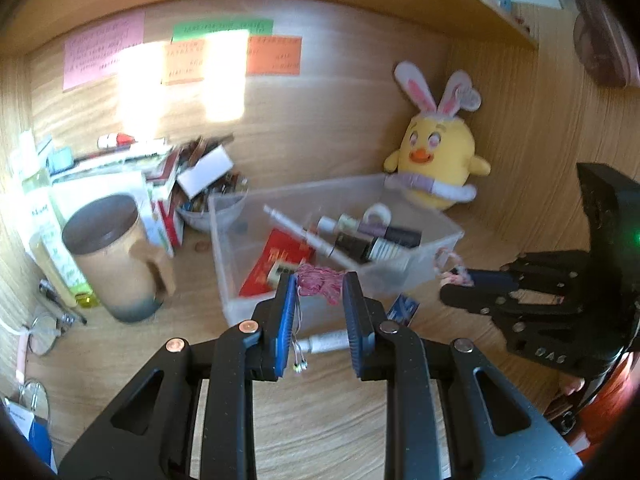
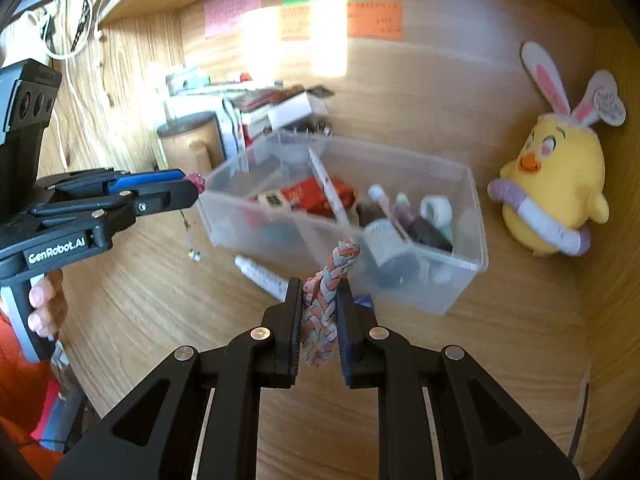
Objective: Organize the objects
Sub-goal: 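Lift the keychain with the left gripper while the right grasps and lifts the braided bracelet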
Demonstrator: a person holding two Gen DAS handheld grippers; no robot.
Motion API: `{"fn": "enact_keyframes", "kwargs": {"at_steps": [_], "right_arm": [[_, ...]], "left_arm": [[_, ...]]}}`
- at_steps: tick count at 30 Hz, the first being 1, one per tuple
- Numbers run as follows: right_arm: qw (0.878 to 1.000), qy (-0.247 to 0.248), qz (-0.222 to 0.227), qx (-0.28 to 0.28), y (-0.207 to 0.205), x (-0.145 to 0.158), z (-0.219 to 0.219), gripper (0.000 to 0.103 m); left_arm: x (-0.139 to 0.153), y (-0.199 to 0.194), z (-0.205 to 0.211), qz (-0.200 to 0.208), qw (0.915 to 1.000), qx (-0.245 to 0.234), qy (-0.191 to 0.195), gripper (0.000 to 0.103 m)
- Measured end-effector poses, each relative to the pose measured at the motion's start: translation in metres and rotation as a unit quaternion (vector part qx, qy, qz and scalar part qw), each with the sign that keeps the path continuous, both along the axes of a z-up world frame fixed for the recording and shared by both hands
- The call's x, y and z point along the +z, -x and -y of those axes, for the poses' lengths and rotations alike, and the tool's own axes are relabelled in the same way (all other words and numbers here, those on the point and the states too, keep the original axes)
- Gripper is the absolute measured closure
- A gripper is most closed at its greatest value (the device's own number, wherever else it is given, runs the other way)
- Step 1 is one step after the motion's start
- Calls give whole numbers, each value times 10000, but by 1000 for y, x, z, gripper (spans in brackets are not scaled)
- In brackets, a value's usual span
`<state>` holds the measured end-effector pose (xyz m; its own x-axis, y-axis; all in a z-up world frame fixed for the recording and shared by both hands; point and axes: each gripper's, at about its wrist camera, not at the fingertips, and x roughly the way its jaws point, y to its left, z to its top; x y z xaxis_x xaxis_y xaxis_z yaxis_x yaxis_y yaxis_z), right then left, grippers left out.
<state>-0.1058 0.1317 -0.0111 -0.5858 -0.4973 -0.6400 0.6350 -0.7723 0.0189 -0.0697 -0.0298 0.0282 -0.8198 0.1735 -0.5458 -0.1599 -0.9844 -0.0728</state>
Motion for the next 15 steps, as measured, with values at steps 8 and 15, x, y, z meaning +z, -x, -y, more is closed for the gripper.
{"fn": "enact_keyframes", "kwargs": {"at_steps": [8, 15], "right_arm": [[9993, 337, -155, 0, 19, 17, 5, 89], [9988, 226, -423, -93, 37, 32, 4, 89]], "left_arm": [[31, 8, -11, -415, 9991, -60, 28, 79], [51, 22, -10, -649, 9979, -41, -41, 79]]}}
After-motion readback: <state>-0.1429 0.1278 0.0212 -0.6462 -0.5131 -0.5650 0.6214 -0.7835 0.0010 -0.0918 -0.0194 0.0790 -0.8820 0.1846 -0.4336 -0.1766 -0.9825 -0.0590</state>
